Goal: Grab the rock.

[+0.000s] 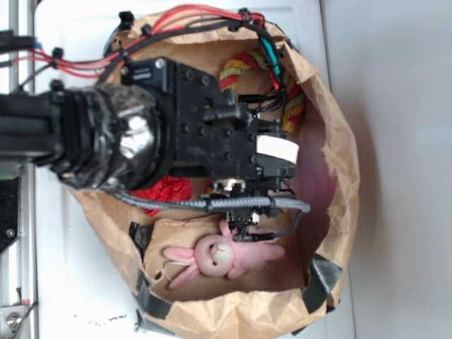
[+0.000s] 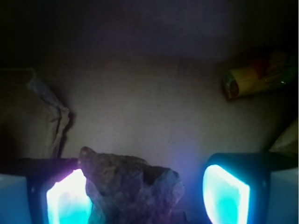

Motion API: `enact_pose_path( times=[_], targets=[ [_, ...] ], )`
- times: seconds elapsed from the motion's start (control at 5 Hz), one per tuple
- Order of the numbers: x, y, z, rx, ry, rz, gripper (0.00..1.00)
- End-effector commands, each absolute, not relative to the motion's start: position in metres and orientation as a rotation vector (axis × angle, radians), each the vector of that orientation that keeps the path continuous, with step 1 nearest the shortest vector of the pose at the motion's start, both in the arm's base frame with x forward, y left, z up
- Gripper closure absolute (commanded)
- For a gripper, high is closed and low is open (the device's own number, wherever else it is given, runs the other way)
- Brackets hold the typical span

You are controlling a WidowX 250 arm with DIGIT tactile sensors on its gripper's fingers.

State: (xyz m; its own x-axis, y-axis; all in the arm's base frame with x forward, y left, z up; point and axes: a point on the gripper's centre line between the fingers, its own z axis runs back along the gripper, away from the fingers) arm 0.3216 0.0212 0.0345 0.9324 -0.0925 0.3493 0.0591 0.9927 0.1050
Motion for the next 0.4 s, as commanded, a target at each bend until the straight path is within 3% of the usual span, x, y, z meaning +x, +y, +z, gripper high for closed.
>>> enact_pose_path(
  times=[0.0,0.2],
  targets=[
    [0.3243,0.0195,0.0436,0.086,-0.369,-0.095,0.9],
    [0.3254,0.0203,0.0456,0.081,-0.369,-0.083,1.0]
  ],
)
